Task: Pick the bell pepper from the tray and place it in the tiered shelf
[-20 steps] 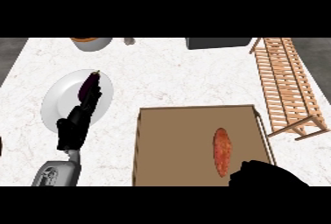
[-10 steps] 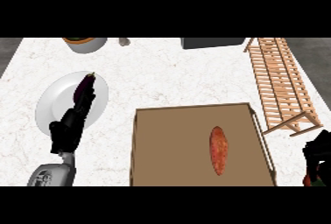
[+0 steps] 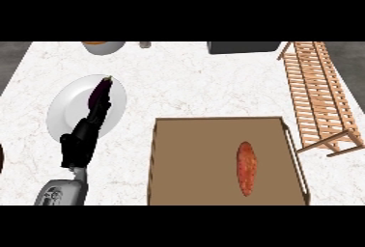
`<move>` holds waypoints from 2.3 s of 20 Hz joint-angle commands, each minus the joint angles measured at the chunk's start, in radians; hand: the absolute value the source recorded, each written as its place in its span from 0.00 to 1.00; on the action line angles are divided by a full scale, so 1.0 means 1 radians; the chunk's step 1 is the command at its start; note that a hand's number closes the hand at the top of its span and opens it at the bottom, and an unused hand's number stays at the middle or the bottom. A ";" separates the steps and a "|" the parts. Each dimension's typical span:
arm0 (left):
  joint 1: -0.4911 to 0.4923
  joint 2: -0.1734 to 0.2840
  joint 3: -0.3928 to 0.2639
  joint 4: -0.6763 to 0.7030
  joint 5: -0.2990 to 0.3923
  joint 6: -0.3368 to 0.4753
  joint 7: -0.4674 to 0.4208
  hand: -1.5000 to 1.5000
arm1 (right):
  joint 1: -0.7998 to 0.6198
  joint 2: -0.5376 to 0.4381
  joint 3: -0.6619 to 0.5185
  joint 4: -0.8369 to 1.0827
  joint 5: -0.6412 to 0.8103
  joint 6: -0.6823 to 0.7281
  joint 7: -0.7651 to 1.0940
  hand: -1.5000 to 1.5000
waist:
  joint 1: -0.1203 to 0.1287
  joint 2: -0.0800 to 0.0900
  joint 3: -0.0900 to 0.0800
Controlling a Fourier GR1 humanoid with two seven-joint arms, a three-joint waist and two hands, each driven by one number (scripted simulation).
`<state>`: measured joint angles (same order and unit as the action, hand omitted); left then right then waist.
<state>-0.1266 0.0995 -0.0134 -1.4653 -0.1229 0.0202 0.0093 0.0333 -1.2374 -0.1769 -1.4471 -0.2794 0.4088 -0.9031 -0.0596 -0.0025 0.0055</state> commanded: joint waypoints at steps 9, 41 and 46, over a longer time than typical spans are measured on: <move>-0.031 -0.009 -0.034 -0.005 0.002 -0.034 0.008 0.50 | -0.046 -0.175 -0.140 0.322 -0.236 0.333 -0.158 1.00 | 0.081 0.012 -0.001; -0.069 -0.038 -0.061 0.037 -0.023 -0.035 -0.006 0.50 | -0.569 0.121 0.148 0.443 -0.232 0.225 0.037 1.00 | 0.120 0.016 -0.005; -0.066 -0.010 -0.036 0.030 0.000 -0.064 -0.001 0.50 | -0.678 0.152 0.165 0.553 -0.212 0.258 0.048 1.00 | 0.122 0.017 -0.004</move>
<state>-0.2057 0.0711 -0.0627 -1.4275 -0.1440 -0.0163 0.0214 -0.5597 -1.1056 -0.0282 -0.9739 -0.4872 0.4832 -0.7802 0.0545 0.0131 0.0015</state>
